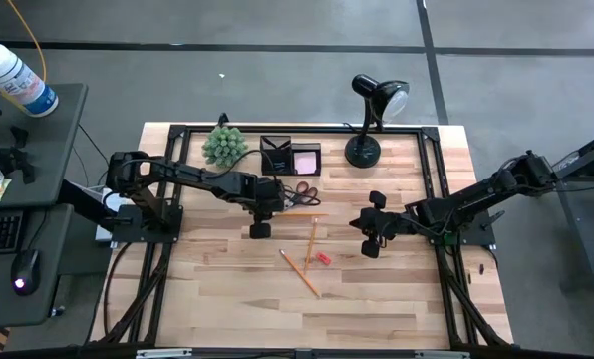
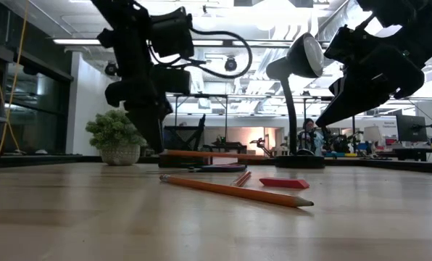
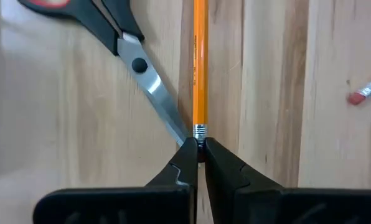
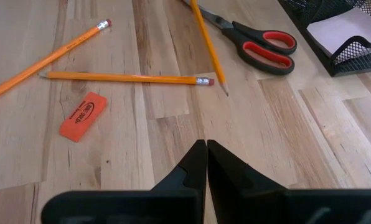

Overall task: Pick and place office supplies into organizer
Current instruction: Put the top pencil into the black desk organizer

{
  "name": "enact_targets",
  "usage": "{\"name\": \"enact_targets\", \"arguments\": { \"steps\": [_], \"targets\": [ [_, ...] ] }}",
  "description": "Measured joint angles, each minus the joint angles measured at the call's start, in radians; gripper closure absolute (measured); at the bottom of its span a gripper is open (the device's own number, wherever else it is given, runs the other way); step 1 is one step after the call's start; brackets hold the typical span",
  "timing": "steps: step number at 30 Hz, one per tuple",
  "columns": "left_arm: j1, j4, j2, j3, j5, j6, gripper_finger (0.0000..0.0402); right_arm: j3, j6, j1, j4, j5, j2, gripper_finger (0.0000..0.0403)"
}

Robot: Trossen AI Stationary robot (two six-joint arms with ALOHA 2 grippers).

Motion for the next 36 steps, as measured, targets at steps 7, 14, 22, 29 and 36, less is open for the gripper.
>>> {"name": "enact_targets", "arguments": {
  "steps": [7, 14, 22, 29, 36],
  "targets": [
    [0.000, -0.163, -0.002, 0.119, -0.064, 0.096, 0.0401, 0.000, 0.001, 0.000, -0.001, 0.000, 0.000, 0.0396],
    [0.030, -0.297, -0.003, 0.265, -0.153, 0.196, 0.0401, 0.000, 0.003, 0.000, -0.001, 0.000, 0.000, 0.0396],
    [0.150, -0.486, -0.003, 0.437, -0.240, 0.340, 0.0401, 0.000, 0.004, 0.000, -0.001, -0.014, 0.000, 0.0396],
    [0.238, -0.617, -0.003, 0.621, -0.292, 0.483, 0.0401, 0.000, 0.004, 0.000, -0.001, -0.016, 0.000, 0.0396],
    [0.330, -0.758, -0.005, 0.772, -0.426, 0.635, 0.0401, 0.000, 0.004, 0.000, -0.001, -0.016, 0.000, 0.0396]
  ]
}}
